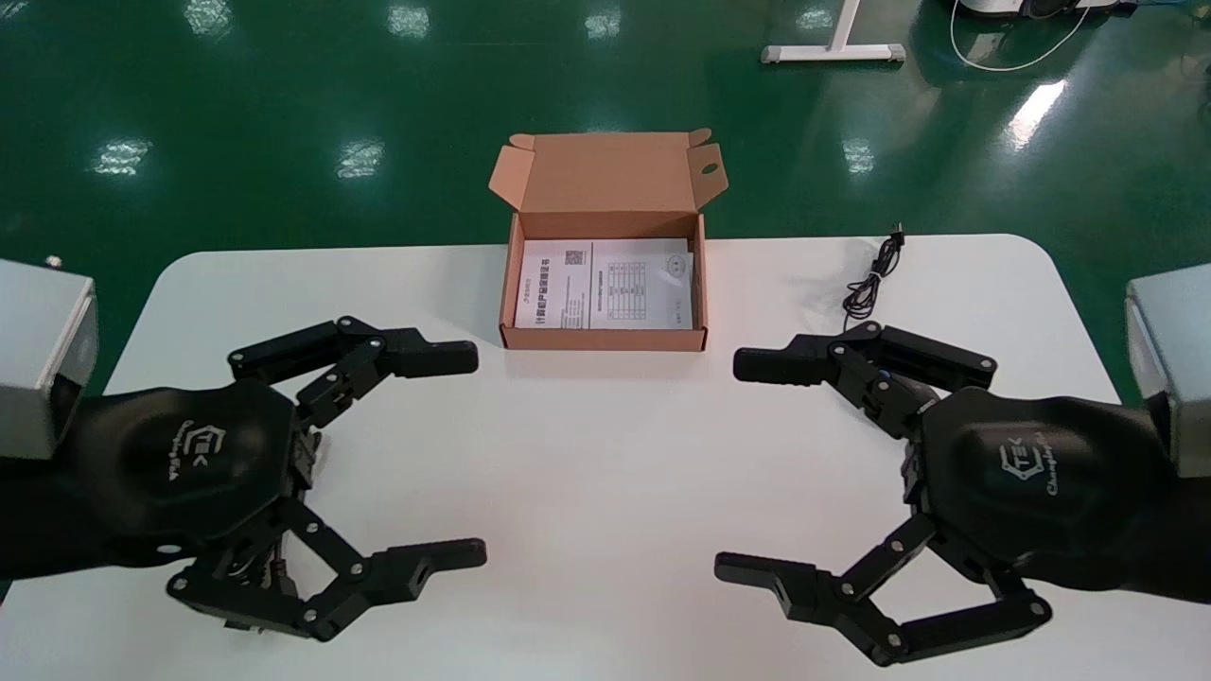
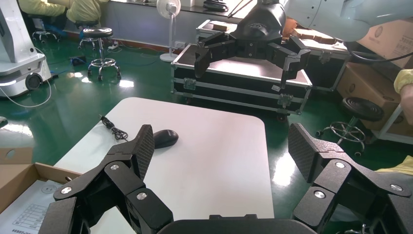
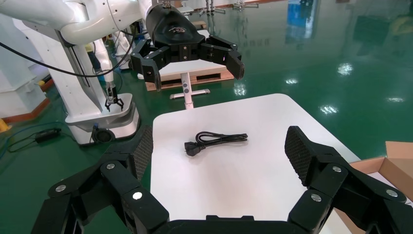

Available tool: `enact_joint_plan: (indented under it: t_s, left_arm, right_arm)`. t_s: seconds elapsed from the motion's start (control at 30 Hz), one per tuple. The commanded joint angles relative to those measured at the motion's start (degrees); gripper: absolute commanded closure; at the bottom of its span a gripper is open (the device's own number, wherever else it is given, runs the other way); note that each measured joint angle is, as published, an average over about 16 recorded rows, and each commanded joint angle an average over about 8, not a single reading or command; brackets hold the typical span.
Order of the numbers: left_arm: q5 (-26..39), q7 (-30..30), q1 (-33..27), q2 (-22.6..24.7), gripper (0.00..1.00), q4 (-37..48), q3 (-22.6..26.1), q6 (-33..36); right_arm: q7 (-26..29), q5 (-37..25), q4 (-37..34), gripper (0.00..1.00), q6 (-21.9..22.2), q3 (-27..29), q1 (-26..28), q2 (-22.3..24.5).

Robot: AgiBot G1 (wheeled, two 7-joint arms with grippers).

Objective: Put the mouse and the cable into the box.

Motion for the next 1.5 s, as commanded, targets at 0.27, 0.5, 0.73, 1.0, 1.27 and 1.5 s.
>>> enact_joint_plan:
  t_s: [0.27,0.5,0.73,1.0,1.27,1.5]
  left_arm:
    - [0.0,0.0,0.0,0.0,0.0,0.0,0.0,0.0]
    - [0.17,0.13,0.03,0.01,0.0,0.11,0.05,-0.03]
    - [1.95,1.55,3.53,-1.1,0.0,-0.56,0.44,-0.95]
    - [4.47,7.51,14.28,-6.18,0.0,-0.96,-2.2,-7.43]
    - [5.27,14.35,27.51,-10.62,0.0,-0.65,-7.75,-19.57]
    - [4.43,17.58,40.79,-11.05,0.0,-2.58,-12.16,-30.49]
  right_arm:
    - [0.0,0.0,0.0,0.0,0.0,0.0,0.0,0.0]
    - [-0.03,-0.14,0.07,0.0,-0.12,-0.06,-0.01,0.07]
    - [-0.44,-1.97,-1.37,0.0,0.37,-0.51,-0.82,0.91]
    - [-3.34,-7.65,-6.5,0.0,4.45,-0.68,-2.08,2.97]
    - [-9.59,-12.72,-14.81,0.0,7.1,-1.11,-3.56,3.47]
    - [-17.34,-17.15,-25.86,0.0,9.66,-1.96,-2.18,1.03]
